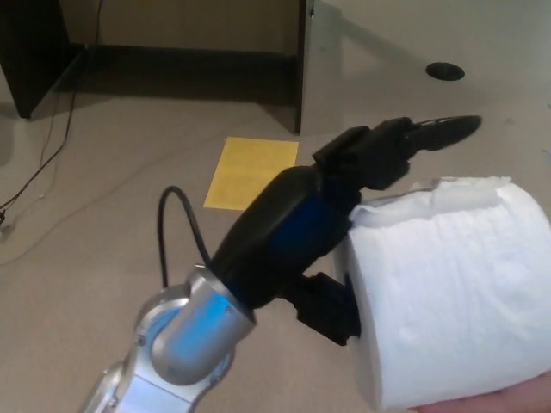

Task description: A person is holding a toilet paper roll and the robot extends its left hand to grab the roll by inserting its thumb into the gap in the middle and brings its hand down by its side. Then it extends its arm again to hand the toilet paper roll back to the person.

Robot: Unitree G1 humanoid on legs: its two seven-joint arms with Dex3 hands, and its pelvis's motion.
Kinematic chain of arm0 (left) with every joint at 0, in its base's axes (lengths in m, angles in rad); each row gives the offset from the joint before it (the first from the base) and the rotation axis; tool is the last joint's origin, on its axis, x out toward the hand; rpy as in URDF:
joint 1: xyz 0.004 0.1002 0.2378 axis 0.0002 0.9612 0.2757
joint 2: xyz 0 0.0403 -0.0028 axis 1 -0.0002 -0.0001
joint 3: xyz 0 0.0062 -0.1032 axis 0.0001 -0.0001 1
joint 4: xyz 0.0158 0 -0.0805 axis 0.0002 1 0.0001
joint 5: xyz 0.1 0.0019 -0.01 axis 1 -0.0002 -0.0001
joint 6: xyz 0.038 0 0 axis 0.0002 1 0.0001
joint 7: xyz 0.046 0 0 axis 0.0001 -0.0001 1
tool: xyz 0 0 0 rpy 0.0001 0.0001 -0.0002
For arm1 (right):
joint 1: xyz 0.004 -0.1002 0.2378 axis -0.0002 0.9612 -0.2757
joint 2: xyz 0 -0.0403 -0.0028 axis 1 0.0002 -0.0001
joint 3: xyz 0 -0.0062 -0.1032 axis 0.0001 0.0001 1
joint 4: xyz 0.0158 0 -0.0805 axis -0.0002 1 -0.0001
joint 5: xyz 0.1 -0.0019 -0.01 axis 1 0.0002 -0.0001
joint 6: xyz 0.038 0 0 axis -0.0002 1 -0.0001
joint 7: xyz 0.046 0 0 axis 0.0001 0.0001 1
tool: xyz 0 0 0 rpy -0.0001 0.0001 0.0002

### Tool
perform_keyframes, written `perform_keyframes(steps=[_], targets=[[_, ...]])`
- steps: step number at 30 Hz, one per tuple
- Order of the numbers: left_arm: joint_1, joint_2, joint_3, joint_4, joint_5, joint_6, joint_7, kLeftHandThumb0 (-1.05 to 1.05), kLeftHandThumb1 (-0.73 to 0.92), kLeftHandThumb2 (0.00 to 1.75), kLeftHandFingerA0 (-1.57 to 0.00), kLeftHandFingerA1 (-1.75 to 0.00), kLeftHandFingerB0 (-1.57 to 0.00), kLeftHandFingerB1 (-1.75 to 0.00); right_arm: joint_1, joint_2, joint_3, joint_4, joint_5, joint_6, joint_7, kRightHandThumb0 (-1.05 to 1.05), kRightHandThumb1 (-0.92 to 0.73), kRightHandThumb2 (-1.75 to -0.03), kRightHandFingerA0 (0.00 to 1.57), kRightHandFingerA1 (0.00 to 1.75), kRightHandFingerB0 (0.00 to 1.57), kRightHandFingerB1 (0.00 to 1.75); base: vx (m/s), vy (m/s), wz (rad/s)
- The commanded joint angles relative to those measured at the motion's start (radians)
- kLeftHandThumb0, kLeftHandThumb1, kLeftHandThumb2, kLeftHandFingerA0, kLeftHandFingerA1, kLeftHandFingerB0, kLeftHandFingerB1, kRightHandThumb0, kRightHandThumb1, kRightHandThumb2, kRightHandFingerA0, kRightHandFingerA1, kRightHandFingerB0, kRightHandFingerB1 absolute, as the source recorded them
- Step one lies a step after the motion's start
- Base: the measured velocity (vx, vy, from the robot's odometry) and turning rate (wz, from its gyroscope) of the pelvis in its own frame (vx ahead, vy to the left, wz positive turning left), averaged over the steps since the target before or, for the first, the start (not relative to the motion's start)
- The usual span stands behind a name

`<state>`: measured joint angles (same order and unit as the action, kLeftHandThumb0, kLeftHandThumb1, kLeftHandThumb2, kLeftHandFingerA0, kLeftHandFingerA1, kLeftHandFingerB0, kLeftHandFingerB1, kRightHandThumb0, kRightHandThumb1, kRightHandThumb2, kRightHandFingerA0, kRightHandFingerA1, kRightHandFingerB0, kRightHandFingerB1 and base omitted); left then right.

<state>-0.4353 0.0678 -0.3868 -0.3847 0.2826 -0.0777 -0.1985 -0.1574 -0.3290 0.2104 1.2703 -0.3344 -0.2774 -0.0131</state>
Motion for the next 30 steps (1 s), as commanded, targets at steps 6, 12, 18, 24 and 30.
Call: perform_keyframes(steps=[6,12,18,24,30], targets=[[-0.03,-0.09,-0.076,0.008,0.109,0.051,0.032,-0.36,0.59,0.59,-0.69,-0.48,-0.27,-0.31,-0.002,-0.004,0.012,0.008,-0.017,0.007,-0.003,-0.39,-0.66,-0.6,0.76,0.59,0.55,0.42,0.0,0.0,0.0],[-0.001,-0.105,-0.103,0.022,0.127,0.0,0.067,-0.13,0.77,0.72,-0.96,-1.41,-0.93,-0.58,-0.008,-0.007,0.011,0.005,-0.016,0.01,0.002,-0.39,-0.66,-0.61,0.77,0.6,0.53,0.41,0.0,0.0,0.0],[0.03,-0.11,-0.099,0.009,0.189,-0.012,0.134,-0.12,0.8,0.71,-0.83,-1.63,-0.7,-1.34,-0.02,-0.011,0.016,0.008,-0.022,0.011,0.002,-0.39,-0.67,-0.61,0.72,0.57,0.54,0.41,0.0,0.0,0.0],[0.047,-0.092,-0.065,-0.016,0.197,-0.011,0.144,-0.11,0.77,0.76,-0.84,-1.69,-0.67,-1.42,-0.032,-0.006,0.018,0.007,-0.021,0.011,0.005,-0.39,-0.67,-0.61,0.75,0.6,0.56,0.42,0.0,0.0,0.0],[0.082,-0.049,0.02,-0.005,0.162,-0.059,0.159,-0.04,0.72,0.84,-0.86,-1.69,-0.73,-1.35,-0.038,-0.009,0.022,0.004,-0.024,0.012,0.006,-0.4,-0.67,-0.61,0.73,0.56,0.54,0.42,0.0,0.0,0.0]])
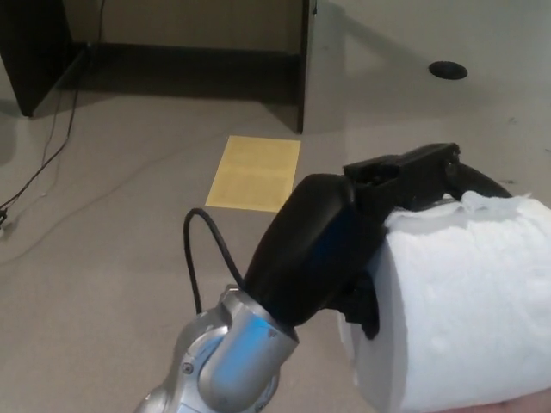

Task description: A person is holding a toilet paper roll and the robot extends its left hand to grab the roll by inserting its thumb into the gap in the middle and brings its hand down by its side. Then it extends its arm again to hand the toilet paper roll back to the person.

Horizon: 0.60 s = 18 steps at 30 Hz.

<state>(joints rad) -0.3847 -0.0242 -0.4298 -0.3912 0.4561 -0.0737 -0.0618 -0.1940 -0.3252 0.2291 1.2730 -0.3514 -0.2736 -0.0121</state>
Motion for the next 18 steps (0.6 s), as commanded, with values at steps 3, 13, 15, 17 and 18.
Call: perform_keyframes(steps=[3,13,15,17,18], targets=[[0.045,0.066,0.113,0.025,-0.05,-0.116,0.031,0.0,0.67,0.9,-0.94,-1.59,-0.79,-1.29,0.001,-0.019,0.004,0.001,-0.008,0.006,0.006,-0.4,-0.67,-0.6,0.75,0.63,0.55,0.43,0.0,0.0,0.0],[0.116,0.164,0.337,0.077,-0.157,-0.211,0.028,0.01,0.68,0.95,-0.92,-1.55,-0.81,-1.26,-0.007,-0.019,-0.016,0.001,0.009,0.015,0.027,-0.37,-0.68,-0.6,0.77,0.63,0.54,0.42,0.0,0.0,0.0],[0.154,0.176,0.374,0.067,-0.169,-0.2,0.027,-0.03,0.72,0.86,-1.0,-1.48,-0.81,-1.22,-0.007,-0.019,-0.015,0.002,0.005,0.015,0.024,-0.38,-0.67,-0.61,0.77,0.63,0.53,0.42,0.0,0.0,0.0],[0.236,0.196,0.443,0.097,-0.214,-0.235,0.029,-0.06,0.77,0.77,-1.09,-1.36,-0.82,-1.19,-0.016,-0.021,-0.012,0.002,0.0,0.019,0.021,-0.38,-0.68,-0.61,0.74,0.59,0.54,0.41,0.0,0.0,0.0],[0.254,0.199,0.456,0.102,-0.217,-0.241,0.033,-0.06,0.77,0.77,-1.09,-1.36,-0.82,-1.19,-0.018,-0.021,-0.01,0.002,-0.002,0.022,0.019,-0.38,-0.68,-0.61,0.74,0.59,0.54,0.41,0.0,0.0,0.0]])
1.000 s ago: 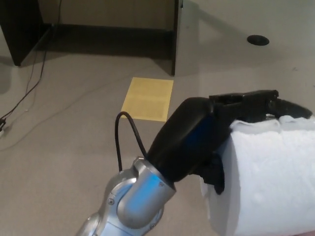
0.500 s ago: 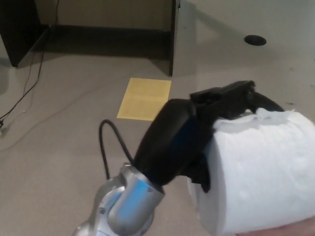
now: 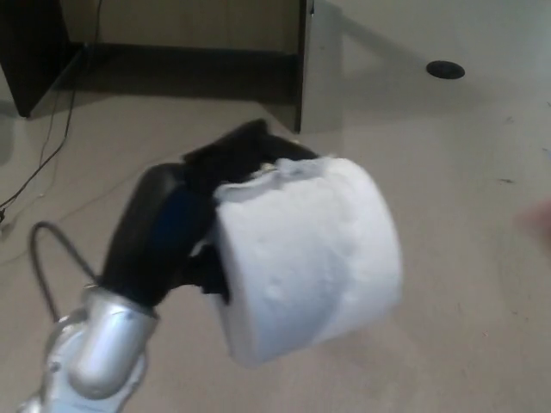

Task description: A person is holding a toilet paper roll and the robot extends its left hand to grab the roll by inserting its thumb into the gap in the middle and brings its hand down by its side. Then it extends its arm again to hand the toilet paper roll back to the person.

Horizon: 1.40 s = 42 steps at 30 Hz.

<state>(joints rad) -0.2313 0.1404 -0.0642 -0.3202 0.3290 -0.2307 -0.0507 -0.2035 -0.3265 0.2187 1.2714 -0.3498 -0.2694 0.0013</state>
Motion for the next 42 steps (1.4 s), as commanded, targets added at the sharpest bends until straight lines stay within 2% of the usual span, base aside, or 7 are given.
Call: perform_keyframes(steps=[1,4,8,14,17,21,42], targets=[[0.159,0.044,0.123,0.064,-0.111,-0.111,0.022,0.04,0.67,0.97,-1.02,-1.4,-0.8,-1.21,-0.007,-0.02,-0.002,0.003,-0.001,0.014,0.008,-0.37,-0.67,-0.61,0.74,0.59,0.54,0.41,0.0,0.0,0.0],[0.297,0.054,0.197,0.172,-0.154,-0.179,0.024,0.02,0.75,0.85,-0.95,-1.39,-0.76,-1.2,-0.013,-0.014,-0.009,0.006,0.006,0.015,0.015,-0.37,-0.67,-0.6,0.73,0.59,0.54,0.42,0.0,0.0,0.0],[0.437,0.058,0.274,0.467,-0.185,-0.339,0.052,0.07,0.72,0.9,-0.91,-1.4,-0.77,-1.18,-0.005,-0.019,0.002,0.006,-0.006,0.002,0.008,-0.38,-0.66,-0.6,0.77,0.67,0.55,0.42,0.0,0.0,0.0],[0.524,0.122,0.337,0.949,-0.134,-0.4,0.128,-0.02,0.8,0.79,-0.86,-1.5,-0.73,-1.26,-0.015,0.001,0.006,0.01,-0.005,0.012,0.016,-0.36,-0.67,-0.6,0.73,0.6,0.53,0.42,0.0,0.0,0.0],[0.52,0.169,0.331,1.083,-0.095,-0.404,0.176,-0.09,0.79,0.67,-0.85,-1.43,-0.76,-1.17,-0.002,0.009,0.011,0.008,-0.009,0.001,0.008,-0.38,-0.68,-0.61,0.74,0.6,0.55,0.42,0.0,0.0,0.0],[0.485,0.196,0.321,1.137,-0.099,-0.356,0.162,-0.08,0.81,0.67,-0.92,-1.4,-0.78,-1.19,-0.003,0.012,0.012,0.01,-0.01,0.004,-0.004,-0.38,-0.67,-0.61,0.75,0.64,0.54,0.42,0.0,0.0,0.0],[0.374,0.233,0.263,1.393,-0.128,-0.524,0.164,-0.11,0.81,0.69,-0.89,-1.44,-0.79,-1.23,-0.029,0.006,0.014,0.012,-0.009,0.02,0.005,-0.38,-0.67,-0.6,0.78,0.67,0.54,0.42,0.0,0.0,0.0]])
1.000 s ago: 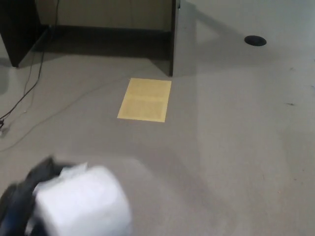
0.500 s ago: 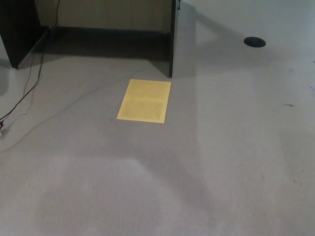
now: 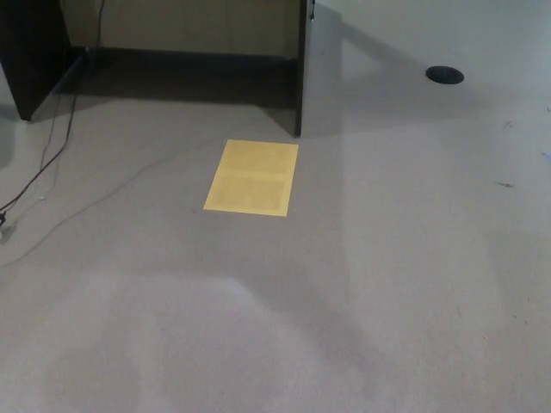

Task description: A person is holding a toilet paper roll and the robot extends its left hand to grab the roll by inserting its thumb into the gap in the middle and brings its hand down by its side. Then it extends its arm again to hand the toilet paper roll back to the person.

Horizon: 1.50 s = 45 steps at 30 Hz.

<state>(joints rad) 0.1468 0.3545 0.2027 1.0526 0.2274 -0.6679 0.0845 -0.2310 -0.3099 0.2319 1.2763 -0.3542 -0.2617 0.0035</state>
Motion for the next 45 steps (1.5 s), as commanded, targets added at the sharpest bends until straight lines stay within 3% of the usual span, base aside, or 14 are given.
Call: perform_keyframes(steps=[1,5,7,11,17,21,29,31,35,38,39,40,43,45], targets=[[-0.004,0.021,-0.008,0.022,-0.02,-0.093,0.038,-0.12,0.8,0.7,-0.9,-1.41,-0.79,-1.22,-0.001,-0.01,-0.001,0.007,-0.003,0.011,0.001,-0.38,-0.67,-0.6,0.78,0.66,0.54,0.42,0.0,0.0,0.0],[-0.018,-0.001,0.011,-0.022,-0.083,-0.083,-0.021,-0.13,0.82,0.7,-0.82,-1.48,-0.73,-1.25,-0.007,-0.014,0.001,0.008,-0.005,0.012,0.007,-0.38,-0.67,-0.6,0.75,0.61,0.53,0.42,0.0,0.0,0.0],[-0.032,-0.018,0.011,-0.112,-0.108,-0.087,-0.043,-0.09,0.82,0.74,-0.87,-1.53,-0.72,-1.28,-0.014,-0.011,-0.007,0.007,0.004,0.014,0.015,-0.38,-0.67,-0.6,0.73,0.62,0.54,0.43,0.0,0.0,0.0],[-0.051,-0.044,-0.02,-0.401,-0.095,-0.078,-0.034,0.0,0.78,0.82,-0.94,-1.44,-0.78,-1.21,-0.017,-0.006,-0.008,0.006,0.004,0.02,0.013,-0.37,-0.67,-0.6,0.72,0.59,0.53,0.42,0.0,0.0,0.0],[-0.174,-0.073,-0.085,-0.835,-0.077,0.108,-0.086,-0.01,0.77,0.81,-0.87,-1.44,-0.72,-1.24,-0.018,-0.011,0.0,0.001,-0.006,0.02,0.006,-0.38,-0.66,-0.6,0.75,0.63,0.53,0.41,0.0,0.0,0.0],[-0.297,-0.099,-0.15,-1.02,-0.039,0.192,-0.126,0.06,0.77,0.8,-0.92,-1.45,-0.76,-1.22,-0.031,-0.013,0.004,-0.001,-0.009,0.018,0.011,-0.38,-0.67,-0.6,0.75,0.64,0.53,0.42,0.0,0.0,0.0],[-0.595,-0.19,-0.3,-1.163,0.058,0.355,-0.188,0.02,0.67,0.85,-0.94,-1.44,-0.81,-1.18,-0.049,-0.016,0.008,0.001,-0.014,0.013,0.012,-0.4,-0.68,-0.61,0.75,0.61,0.53,0.42,0.0,0.0,0.0],[-0.658,-0.232,-0.352,-1.183,0.082,0.407,-0.208,-0.03,0.73,0.77,-0.87,-1.53,-0.74,-1.24,-0.049,-0.016,0.005,0.0,-0.01,0.012,0.011,-0.4,-0.67,-0.61,0.74,0.61,0.54,0.43,0.0,0.0,0.0],[-0.758,-0.344,-0.459,-1.189,0.134,0.476,-0.213,-0.12,0.72,0.81,-0.92,-1.51,-0.75,-1.22,-0.057,-0.009,0.003,-0.002,-0.006,0.016,0.013,-0.39,-0.67,-0.6,0.73,0.62,0.55,0.43,0.0,0.0,0.0],[-0.821,-0.428,-0.547,-1.2,0.213,0.55,-0.225,-0.18,0.75,0.71,-0.8,-1.63,-0.64,-1.4,-0.064,-0.009,0.0,0.001,-0.005,0.017,0.008,-0.38,-0.66,-0.6,0.74,0.62,0.55,0.43,0.0,0.0,0.0],[-0.831,-0.447,-0.568,-1.203,0.224,0.564,-0.23,-0.16,0.76,0.71,-0.87,-1.63,-0.68,-1.38,-0.064,-0.01,0.004,0.0,-0.009,0.015,0.008,-0.38,-0.66,-0.6,0.73,0.62,0.55,0.43,0.0,0.0,0.0],[-0.837,-0.465,-0.588,-1.203,0.236,0.569,-0.23,-0.16,0.76,0.67,-0.74,-1.65,-0.63,-1.4,-0.065,-0.011,0.005,0.0,-0.01,0.016,0.011,-0.38,-0.66,-0.6,0.74,0.63,0.53,0.42,0.0,0.0,0.0],[-0.849,-0.535,-0.655,-1.177,0.25,0.529,-0.195,-0.12,0.7,0.66,-0.82,-1.54,-0.74,-1.28,-0.075,-0.013,0.013,-0.002,-0.018,0.026,0.015,-0.39,-0.67,-0.6,0.79,0.65,0.53,0.41,0.0,0.0,0.0],[-0.852,-0.559,-0.683,-1.183,0.265,0.552,-0.195,-0.11,0.75,0.65,-0.81,-1.62,-0.69,-1.33,-0.082,-0.014,0.018,-0.003,-0.021,0.026,0.016,-0.4,-0.67,-0.61,0.76,0.6,0.53,0.42,0.0,0.0,0.0]])
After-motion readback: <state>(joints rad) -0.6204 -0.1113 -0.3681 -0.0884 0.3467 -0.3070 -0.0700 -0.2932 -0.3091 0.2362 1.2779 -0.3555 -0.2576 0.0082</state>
